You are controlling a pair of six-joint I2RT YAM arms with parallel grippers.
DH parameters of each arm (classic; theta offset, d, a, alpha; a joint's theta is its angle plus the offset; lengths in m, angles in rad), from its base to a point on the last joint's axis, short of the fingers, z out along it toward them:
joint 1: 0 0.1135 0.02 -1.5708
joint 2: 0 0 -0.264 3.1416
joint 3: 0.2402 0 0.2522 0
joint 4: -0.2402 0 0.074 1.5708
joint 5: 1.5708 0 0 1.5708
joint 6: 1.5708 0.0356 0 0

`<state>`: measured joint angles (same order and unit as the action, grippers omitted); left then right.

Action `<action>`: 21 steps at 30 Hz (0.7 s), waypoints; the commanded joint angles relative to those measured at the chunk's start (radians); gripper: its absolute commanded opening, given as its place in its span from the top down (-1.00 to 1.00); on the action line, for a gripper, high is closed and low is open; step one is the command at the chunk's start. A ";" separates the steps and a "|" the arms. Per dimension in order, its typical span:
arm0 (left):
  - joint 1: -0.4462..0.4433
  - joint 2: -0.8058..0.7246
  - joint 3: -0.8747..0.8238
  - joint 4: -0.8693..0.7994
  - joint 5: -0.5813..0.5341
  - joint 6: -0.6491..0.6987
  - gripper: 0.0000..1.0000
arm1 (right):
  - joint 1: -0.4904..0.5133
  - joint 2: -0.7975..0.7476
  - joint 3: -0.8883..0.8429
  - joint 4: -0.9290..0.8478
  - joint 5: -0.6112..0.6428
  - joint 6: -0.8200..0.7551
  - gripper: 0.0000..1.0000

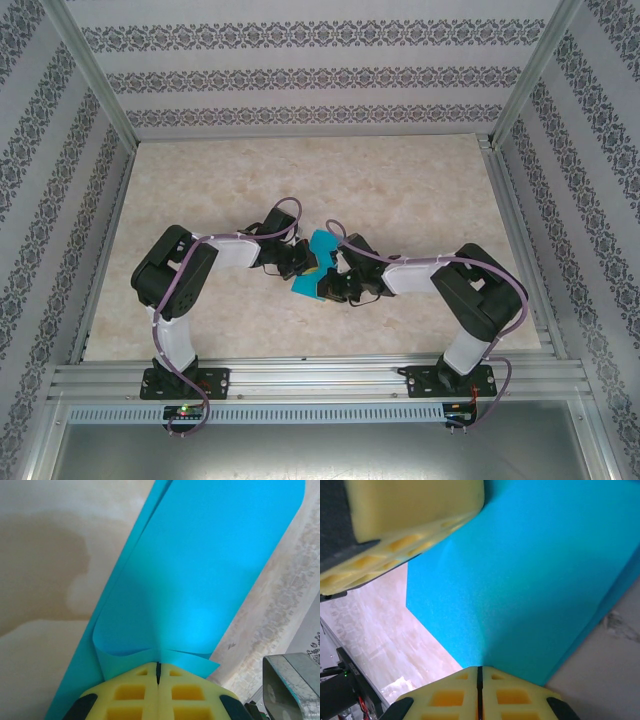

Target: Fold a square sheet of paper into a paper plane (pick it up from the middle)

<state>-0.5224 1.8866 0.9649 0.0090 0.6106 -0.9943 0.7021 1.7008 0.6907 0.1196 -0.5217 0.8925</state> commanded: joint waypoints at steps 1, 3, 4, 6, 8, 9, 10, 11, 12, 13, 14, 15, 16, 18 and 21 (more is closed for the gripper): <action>-0.007 0.050 0.000 -0.081 -0.044 0.019 1.00 | -0.004 0.032 -0.047 -0.015 -0.026 0.011 0.83; -0.007 0.051 0.002 -0.084 -0.042 0.020 1.00 | -0.002 0.030 -0.062 -0.010 -0.021 0.013 0.83; -0.007 0.049 0.002 -0.085 -0.042 0.022 1.00 | -0.003 0.020 -0.069 -0.009 -0.020 0.014 0.83; -0.007 0.048 0.001 -0.087 -0.044 0.023 1.00 | -0.005 -0.016 -0.078 -0.006 -0.016 0.021 0.83; -0.007 0.049 0.000 -0.089 -0.041 0.025 1.00 | -0.006 -0.060 -0.073 -0.015 -0.015 0.020 0.83; -0.007 0.048 0.000 -0.090 -0.043 0.026 1.00 | -0.005 -0.080 -0.067 -0.027 -0.014 0.015 0.83; -0.007 0.047 -0.001 -0.089 -0.043 0.025 1.00 | -0.005 -0.095 -0.063 -0.033 -0.010 0.007 0.82; -0.008 0.047 -0.002 -0.089 -0.041 0.025 1.00 | -0.006 -0.103 -0.062 -0.045 0.008 -0.002 0.82; -0.008 0.047 0.000 -0.086 -0.041 0.025 1.00 | -0.005 -0.102 -0.064 -0.058 0.030 -0.011 0.82; -0.007 0.047 -0.001 -0.087 -0.041 0.025 1.00 | -0.007 -0.089 -0.071 -0.063 0.036 -0.018 0.81; -0.007 0.047 -0.001 -0.087 -0.041 0.024 1.00 | -0.007 -0.069 -0.080 -0.054 0.027 -0.024 0.82; -0.007 0.046 0.000 -0.087 -0.040 0.024 1.00 | -0.008 -0.051 -0.088 -0.052 0.028 -0.024 0.82; -0.007 0.044 0.000 -0.087 -0.041 0.024 1.00 | -0.007 -0.039 -0.097 -0.052 0.033 -0.017 0.82; -0.007 0.042 0.000 -0.089 -0.039 0.025 1.00 | -0.006 -0.039 -0.118 -0.041 0.024 -0.015 0.82; -0.007 0.039 0.000 -0.092 -0.041 0.026 1.00 | -0.008 -0.080 -0.119 -0.070 0.023 -0.020 0.82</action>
<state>-0.5224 1.8904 0.9695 0.0055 0.6197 -0.9943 0.6937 1.6321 0.6098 0.1329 -0.5175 0.8879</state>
